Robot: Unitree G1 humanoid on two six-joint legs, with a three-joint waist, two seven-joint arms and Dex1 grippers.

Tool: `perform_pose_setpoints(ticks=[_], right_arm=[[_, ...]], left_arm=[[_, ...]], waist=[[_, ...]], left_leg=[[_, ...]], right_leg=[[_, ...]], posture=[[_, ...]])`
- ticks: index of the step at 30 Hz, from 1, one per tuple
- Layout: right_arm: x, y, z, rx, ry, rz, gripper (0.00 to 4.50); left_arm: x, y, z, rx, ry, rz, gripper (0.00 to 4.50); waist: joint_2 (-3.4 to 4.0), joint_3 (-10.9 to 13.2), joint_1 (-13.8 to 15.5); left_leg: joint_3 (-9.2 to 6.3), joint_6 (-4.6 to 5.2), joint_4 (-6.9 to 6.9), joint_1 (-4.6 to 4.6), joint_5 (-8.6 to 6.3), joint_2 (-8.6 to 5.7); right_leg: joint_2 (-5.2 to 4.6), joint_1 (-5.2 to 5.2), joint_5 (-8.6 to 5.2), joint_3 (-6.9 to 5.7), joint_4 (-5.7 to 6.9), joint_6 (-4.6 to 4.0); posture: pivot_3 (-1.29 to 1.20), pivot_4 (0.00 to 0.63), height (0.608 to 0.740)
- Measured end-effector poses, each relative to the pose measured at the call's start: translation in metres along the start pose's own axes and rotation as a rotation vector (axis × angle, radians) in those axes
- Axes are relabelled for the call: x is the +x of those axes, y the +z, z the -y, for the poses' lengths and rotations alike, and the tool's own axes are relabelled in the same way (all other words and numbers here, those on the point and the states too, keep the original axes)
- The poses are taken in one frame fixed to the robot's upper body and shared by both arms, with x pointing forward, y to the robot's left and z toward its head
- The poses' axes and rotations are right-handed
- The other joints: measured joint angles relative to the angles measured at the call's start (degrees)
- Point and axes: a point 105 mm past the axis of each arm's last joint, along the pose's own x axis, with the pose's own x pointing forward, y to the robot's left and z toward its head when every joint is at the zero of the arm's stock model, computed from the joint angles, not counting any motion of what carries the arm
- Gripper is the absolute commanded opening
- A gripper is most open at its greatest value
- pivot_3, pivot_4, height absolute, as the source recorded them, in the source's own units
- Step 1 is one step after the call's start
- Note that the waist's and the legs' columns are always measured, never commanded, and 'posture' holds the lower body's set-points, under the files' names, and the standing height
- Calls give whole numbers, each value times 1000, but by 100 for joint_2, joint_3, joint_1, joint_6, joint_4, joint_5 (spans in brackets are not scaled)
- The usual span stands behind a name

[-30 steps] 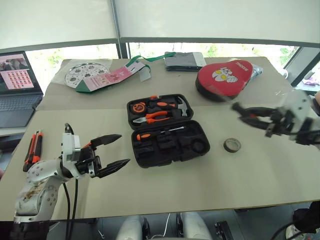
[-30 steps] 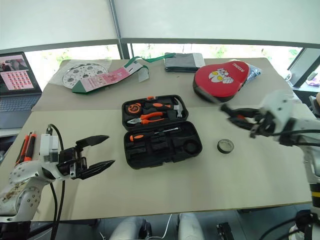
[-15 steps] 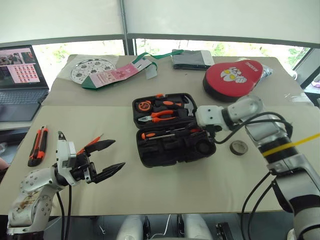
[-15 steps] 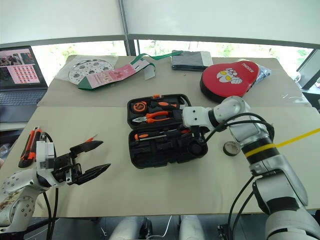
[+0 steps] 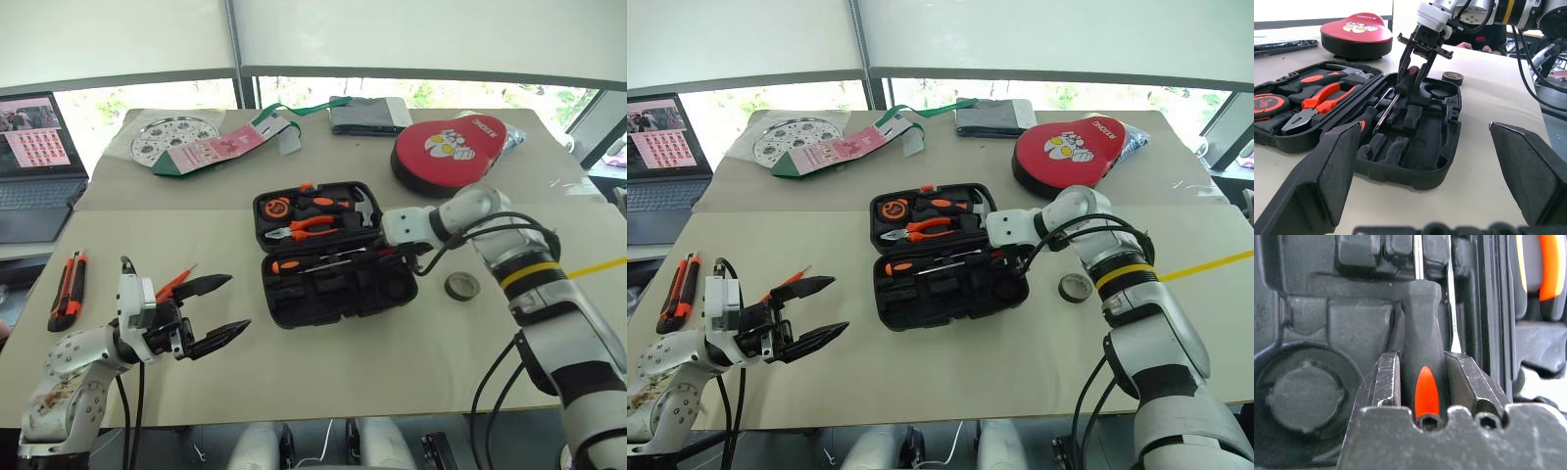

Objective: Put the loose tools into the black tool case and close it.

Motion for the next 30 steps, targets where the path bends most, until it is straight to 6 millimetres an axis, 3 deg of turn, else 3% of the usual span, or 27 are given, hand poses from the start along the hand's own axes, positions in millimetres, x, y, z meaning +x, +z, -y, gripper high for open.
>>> perform_pose_setpoints(ticks=[4,6,7,11,16,19,22,27,30], right_arm=[[2,2,1,-3,0,11,1019],[4,2,1,6,3,7,2036],[3,1,2,7,2,3,2178],[-1,1,7,3,-13,2,3523],[-14,13,13,6,-34,96,3523],[-29,29,18,68,-51,242,2777],[-37,38,21,112,-98,352,1736],[-6,23,5,225,-97,365,23],[10,10,-4,243,-71,272,23]], left_arm=[[-1,-1,1,-6,2,-3,4500],[-1,-1,1,-6,2,-3,4500],[-1,-1,1,-6,2,-3,4500],[-1,-1,1,-4,2,-3,4500],[-1,0,1,10,2,3,4500],[-1,0,0,14,3,4,4500],[-1,0,0,15,4,4,4500],[-2,-1,-2,13,11,-2,4500],[-2,-3,-4,15,17,-9,4500]], waist=[[1,1,1],[1,1,-3],[2,1,-1],[3,2,4],[11,7,1],[18,11,1],[18,11,6],[22,14,4],[25,16,0]], left_leg=[[-1,0,-1,-1,0,0],[-1,-1,-1,0,0,0],[-1,-1,0,0,1,0],[-1,-1,-1,0,1,-1],[-2,-1,-2,-1,1,0],[-2,-1,-1,-1,1,0],[-5,-1,-1,3,1,0],[-3,-1,-1,3,0,-2],[-1,-1,-1,3,1,-2]], right_leg=[[-1,0,0,-2,-1,0],[-1,0,0,-3,0,-1],[-1,0,0,-3,2,-1],[-2,0,-1,-4,1,-1],[-3,0,0,-5,-1,-1],[-5,0,0,-5,2,-2],[-7,6,0,-8,2,-2],[-9,4,1,-8,5,-3],[-8,1,1,-7,7,-3]], posture=[[0,150,740],[0,150,740],[0,150,740],[0,150,740],[0,150,740],[0,150,740],[0,150,740],[0,150,740],[0,150,740]])
